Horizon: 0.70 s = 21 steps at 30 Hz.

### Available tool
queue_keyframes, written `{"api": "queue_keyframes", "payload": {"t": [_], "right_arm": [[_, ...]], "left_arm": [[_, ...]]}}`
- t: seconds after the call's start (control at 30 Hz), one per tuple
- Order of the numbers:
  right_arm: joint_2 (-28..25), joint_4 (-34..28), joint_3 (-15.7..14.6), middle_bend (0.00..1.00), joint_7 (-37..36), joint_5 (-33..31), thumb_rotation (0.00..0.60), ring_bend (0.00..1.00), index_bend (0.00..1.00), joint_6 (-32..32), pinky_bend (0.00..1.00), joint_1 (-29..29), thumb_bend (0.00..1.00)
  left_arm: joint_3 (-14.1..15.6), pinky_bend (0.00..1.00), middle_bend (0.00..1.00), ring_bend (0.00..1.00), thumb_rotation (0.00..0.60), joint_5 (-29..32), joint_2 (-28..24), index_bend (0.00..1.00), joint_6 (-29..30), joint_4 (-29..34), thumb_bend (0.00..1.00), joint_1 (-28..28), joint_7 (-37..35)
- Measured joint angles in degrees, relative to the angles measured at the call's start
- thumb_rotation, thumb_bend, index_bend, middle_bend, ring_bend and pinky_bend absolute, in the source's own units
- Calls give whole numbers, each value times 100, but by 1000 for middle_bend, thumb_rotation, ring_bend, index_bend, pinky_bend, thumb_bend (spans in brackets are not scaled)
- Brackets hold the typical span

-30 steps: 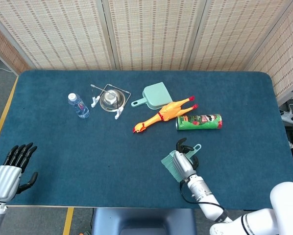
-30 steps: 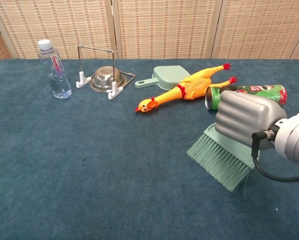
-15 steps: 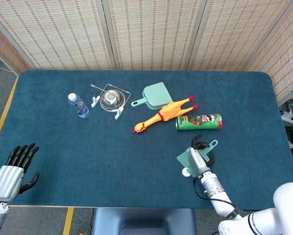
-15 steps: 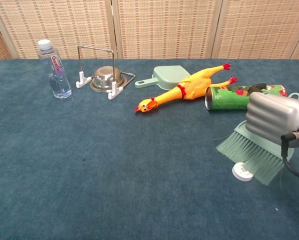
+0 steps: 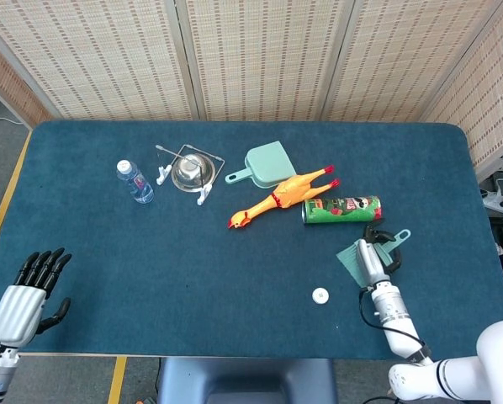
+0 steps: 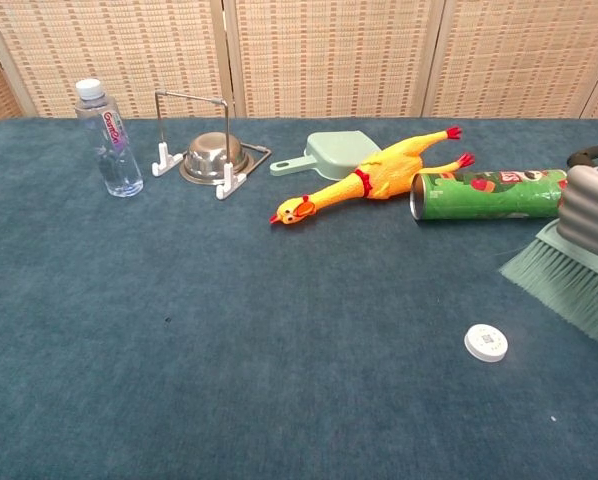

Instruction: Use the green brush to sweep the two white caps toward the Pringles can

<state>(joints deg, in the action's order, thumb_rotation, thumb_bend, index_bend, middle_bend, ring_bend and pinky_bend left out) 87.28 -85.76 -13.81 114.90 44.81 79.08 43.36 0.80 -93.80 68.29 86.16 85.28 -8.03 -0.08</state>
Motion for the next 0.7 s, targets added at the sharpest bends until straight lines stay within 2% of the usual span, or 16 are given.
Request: {"api": "queue_keyframes", "payload": {"t": [0.4,0.53,0.7], "right_arm": [[-267,841,-11,835,-683,-120,600,574,913,-176,301,-367,493],[-506,689,43,839,-1141,75,600,574,919,-202,301,-396,493],[-1031,-66,128,843,-1955,632,600,580,926,-136,301,-406,493]], "left_arm": [[44,42,0,0,600,-61,62,0,-14,47,411,-3,212],[57,43,0,0,600,-98,68,0,37,68,412,17,244],[69,44,0,0,600,-121,61,0,54,87,412,27,234]]}}
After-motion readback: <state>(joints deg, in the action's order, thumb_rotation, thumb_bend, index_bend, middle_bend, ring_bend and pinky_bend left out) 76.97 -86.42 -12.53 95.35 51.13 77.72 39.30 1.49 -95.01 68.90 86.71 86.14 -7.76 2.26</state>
